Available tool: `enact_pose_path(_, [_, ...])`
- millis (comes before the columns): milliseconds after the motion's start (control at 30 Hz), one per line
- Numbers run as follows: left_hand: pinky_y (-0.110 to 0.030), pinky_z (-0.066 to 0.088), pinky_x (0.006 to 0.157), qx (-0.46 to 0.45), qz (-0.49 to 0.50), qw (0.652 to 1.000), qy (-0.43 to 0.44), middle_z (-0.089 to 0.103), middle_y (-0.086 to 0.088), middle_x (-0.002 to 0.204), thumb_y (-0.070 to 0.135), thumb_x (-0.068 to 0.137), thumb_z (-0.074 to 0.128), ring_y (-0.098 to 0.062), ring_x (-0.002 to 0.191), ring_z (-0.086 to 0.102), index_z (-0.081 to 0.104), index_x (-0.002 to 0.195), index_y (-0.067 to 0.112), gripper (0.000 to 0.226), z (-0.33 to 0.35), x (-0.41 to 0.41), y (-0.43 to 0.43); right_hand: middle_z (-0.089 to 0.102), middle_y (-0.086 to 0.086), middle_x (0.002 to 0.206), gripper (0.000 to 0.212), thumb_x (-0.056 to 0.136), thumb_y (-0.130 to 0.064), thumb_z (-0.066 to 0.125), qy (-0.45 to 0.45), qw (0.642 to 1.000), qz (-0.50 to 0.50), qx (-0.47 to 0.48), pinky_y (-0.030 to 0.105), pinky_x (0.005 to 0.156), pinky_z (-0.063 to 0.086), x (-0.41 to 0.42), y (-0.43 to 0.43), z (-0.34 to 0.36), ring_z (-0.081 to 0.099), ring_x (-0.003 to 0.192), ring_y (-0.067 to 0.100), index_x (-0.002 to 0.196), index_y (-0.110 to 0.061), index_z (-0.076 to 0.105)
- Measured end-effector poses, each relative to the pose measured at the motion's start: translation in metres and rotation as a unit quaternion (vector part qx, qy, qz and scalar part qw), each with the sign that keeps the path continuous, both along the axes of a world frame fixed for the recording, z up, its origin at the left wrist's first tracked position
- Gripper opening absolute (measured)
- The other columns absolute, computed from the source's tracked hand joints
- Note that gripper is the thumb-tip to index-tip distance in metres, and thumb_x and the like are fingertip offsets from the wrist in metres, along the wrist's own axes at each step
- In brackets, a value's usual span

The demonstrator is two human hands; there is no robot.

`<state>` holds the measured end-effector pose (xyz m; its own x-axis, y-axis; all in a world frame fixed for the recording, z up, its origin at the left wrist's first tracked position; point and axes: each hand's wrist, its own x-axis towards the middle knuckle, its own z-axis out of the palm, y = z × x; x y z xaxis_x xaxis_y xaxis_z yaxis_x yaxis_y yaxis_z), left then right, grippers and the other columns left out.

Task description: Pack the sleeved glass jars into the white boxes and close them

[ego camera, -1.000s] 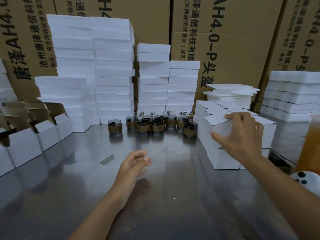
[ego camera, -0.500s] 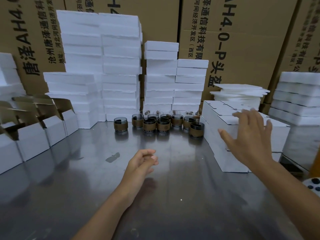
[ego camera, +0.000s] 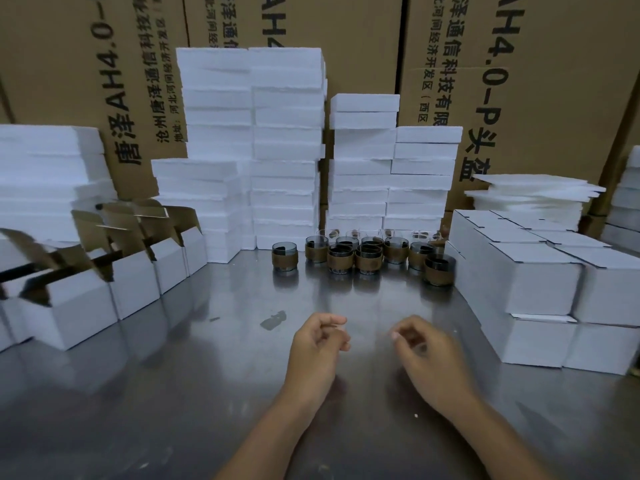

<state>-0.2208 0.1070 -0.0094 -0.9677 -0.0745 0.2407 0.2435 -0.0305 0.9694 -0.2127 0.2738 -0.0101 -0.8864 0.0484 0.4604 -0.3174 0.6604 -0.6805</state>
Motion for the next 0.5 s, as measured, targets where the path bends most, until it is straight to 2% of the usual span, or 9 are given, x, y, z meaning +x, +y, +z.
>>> enact_pose_path(100, [-0.01, 0.043, 0.059, -0.015, 0.002, 1.0, 0.004, 0.061, -0.003, 0.074, 0.0, 0.09, 0.05, -0.005, 0.064, 0.058, 0.059, 0.087, 0.017, 0.019, 0.001, 0.0, 0.001, 0.063, -0.009, 0.068, 0.025, 0.086, -0.014, 0.063, 0.009, 1.0, -0.009, 0.027, 0.023, 0.064, 0.045, -0.001, 0.008, -0.003, 0.058, 0.069, 0.003, 0.069, -0.03, 0.056])
enact_pose_path(233, [-0.013, 0.042, 0.059, -0.01, 0.029, 1.0, -0.004, 0.061, -0.002, 0.074, 0.0, 0.09, 0.049, -0.007, 0.066, 0.057, 0.059, 0.086, 0.02, 0.022, 0.001, -0.001, -0.005, 0.061, -0.011, 0.063, 0.031, 0.084, -0.01, 0.065, 0.02, 0.997, 0.009, 0.075, 0.016, 0.059, 0.041, 0.0, 0.008, -0.005, 0.057, 0.07, 0.002, 0.067, -0.032, 0.053])
enact_pose_path(367, [-0.009, 0.041, 0.055, -0.024, 0.063, 0.998, 0.014, 0.06, -0.003, 0.079, 0.0, 0.089, 0.05, -0.014, 0.074, 0.056, 0.058, 0.085, 0.022, 0.024, 0.009, -0.004, -0.029, 0.061, -0.007, 0.062, 0.029, 0.085, -0.01, 0.064, 0.016, 0.995, 0.014, 0.093, 0.02, 0.056, 0.042, -0.001, 0.011, -0.005, 0.057, 0.066, 0.005, 0.069, -0.033, 0.055])
enact_pose_path(500, [-0.019, 0.043, 0.069, -0.055, 0.141, 0.987, 0.048, 0.057, -0.003, 0.08, 0.0, 0.089, 0.054, -0.021, 0.083, 0.056, 0.058, 0.085, 0.022, 0.022, 0.023, -0.012, -0.088, 0.061, -0.014, 0.062, 0.027, 0.085, -0.014, 0.064, 0.0, 0.996, -0.005, 0.091, 0.031, 0.055, 0.046, -0.001, 0.011, -0.005, 0.056, 0.059, 0.006, 0.068, -0.033, 0.056])
